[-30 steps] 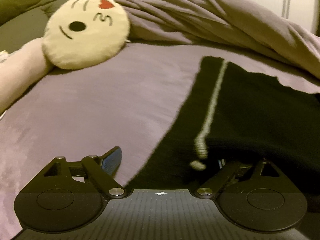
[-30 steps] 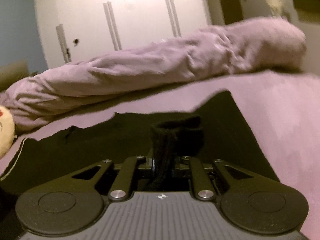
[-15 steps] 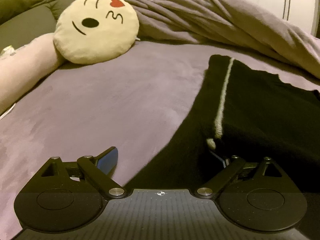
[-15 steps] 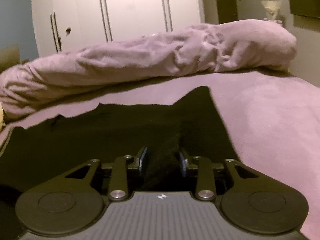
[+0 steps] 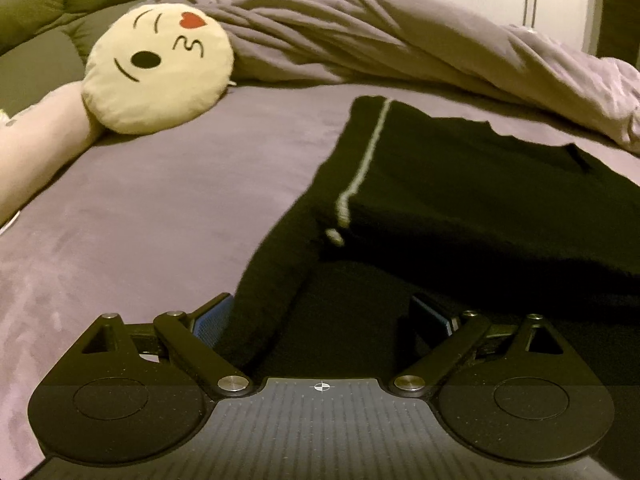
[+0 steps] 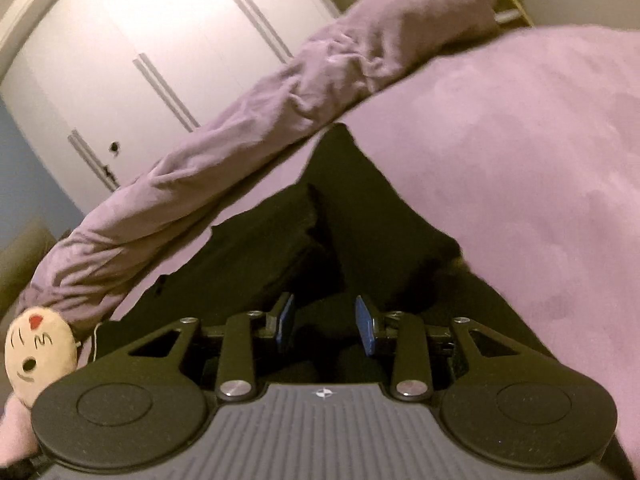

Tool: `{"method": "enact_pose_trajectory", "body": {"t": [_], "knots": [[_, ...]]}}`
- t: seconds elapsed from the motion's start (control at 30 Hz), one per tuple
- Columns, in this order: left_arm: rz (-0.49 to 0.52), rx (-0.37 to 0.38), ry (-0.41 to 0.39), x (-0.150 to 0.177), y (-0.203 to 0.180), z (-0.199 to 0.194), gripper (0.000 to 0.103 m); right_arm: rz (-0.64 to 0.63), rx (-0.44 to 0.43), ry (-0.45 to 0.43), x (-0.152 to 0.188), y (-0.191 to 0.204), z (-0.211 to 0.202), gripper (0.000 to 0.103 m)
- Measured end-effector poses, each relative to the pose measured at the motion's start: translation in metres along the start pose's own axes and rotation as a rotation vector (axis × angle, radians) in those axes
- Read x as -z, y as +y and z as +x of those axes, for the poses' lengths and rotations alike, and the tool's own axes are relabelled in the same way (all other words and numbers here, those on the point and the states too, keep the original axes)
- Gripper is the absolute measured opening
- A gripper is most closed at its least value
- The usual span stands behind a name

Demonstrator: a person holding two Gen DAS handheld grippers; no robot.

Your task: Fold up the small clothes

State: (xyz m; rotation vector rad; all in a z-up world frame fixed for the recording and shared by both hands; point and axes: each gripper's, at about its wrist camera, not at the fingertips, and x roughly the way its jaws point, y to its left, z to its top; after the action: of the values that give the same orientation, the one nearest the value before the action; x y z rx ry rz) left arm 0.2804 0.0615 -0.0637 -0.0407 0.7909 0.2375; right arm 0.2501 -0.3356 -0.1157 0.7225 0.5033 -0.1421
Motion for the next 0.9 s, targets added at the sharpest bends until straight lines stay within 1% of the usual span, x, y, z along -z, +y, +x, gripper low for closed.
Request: {"method": "enact_pose_trajectory", "body": {"t": [0.03,0.1,0.17,0.27,0.33,0.37,0.4,0.43,0.47,0.5,0.53,0.63,0.67,0.7,0.73,0.8,0.87,0.9], "knots": [[0.005,-0.001,-0.001,0.001,-0.002,-0.001,0.097,0.023,-0.009,0.005,0.0,-0.002,-0.001,0.037],[0.008,-0.001,-0.006,0.002,-0.005,-0.004,0.097,0.058,-0.001,0.019,0.002,-0.008,0.003,0.043],[-0.001,0.001,-0.006,0.002,-0.006,-0.006,0.097,0.077,0.002,0.018,0.006,-0.012,0.009,0.043],[-0.008,0.007,-0.008,0.002,-0.009,-0.011,0.097,0.122,-0.038,0.0,0.003,-0.011,0.018,0.043],[-0.003,0.005,-0.008,0.001,-0.013,-0.013,0.097,0.169,-0.059,0.003,0.0,-0.012,0.028,0.033],[-0.001,0.007,-0.008,0.001,-0.015,-0.014,0.097,0.187,-0.079,0.012,-0.001,-0.012,0.035,0.023],[-0.001,0.012,-0.011,-0.001,-0.016,-0.015,0.097,0.195,-0.093,0.023,-0.001,-0.012,0.041,0.016],[0.0,0.012,-0.012,-0.002,-0.017,-0.015,0.097,0.176,-0.088,0.032,-0.001,-0.009,0.045,0.014],[0.002,0.008,-0.012,-0.003,-0.017,-0.014,0.098,0.123,-0.072,0.034,0.0,-0.005,0.046,0.013],[0.002,0.001,-0.009,-0.003,-0.016,-0.012,0.098,0.035,-0.049,0.025,0.002,0.001,0.047,0.013],[-0.003,-0.012,-0.004,-0.004,-0.014,-0.009,0.098,-0.016,-0.043,0.023,0.005,0.003,0.048,0.013],[0.008,-0.053,0.036,0.0,-0.01,0.003,0.098,-0.041,-0.067,0.05,0.004,-0.002,0.05,0.013],[0.023,-0.068,0.049,0.001,-0.009,0.006,0.098,-0.074,-0.057,0.066,0.002,0.001,0.049,0.015],[0.031,-0.077,0.047,0.003,-0.007,0.005,0.098,-0.126,-0.035,0.074,0.001,0.006,0.045,0.019],[0.033,-0.077,0.041,0.005,-0.005,0.002,0.098,-0.177,-0.015,0.075,0.001,0.011,0.04,0.022],[0.033,-0.062,0.044,0.006,0.0,-0.005,0.098,-0.27,0.004,0.081,0.005,0.02,0.025,0.036],[0.031,-0.046,0.04,0.008,0.006,-0.014,0.098,-0.335,0.023,0.082,0.013,0.023,0.006,0.041],[0.034,-0.043,0.037,0.01,0.009,-0.018,0.098,-0.364,0.044,0.097,0.017,0.024,-0.002,0.041]]}}
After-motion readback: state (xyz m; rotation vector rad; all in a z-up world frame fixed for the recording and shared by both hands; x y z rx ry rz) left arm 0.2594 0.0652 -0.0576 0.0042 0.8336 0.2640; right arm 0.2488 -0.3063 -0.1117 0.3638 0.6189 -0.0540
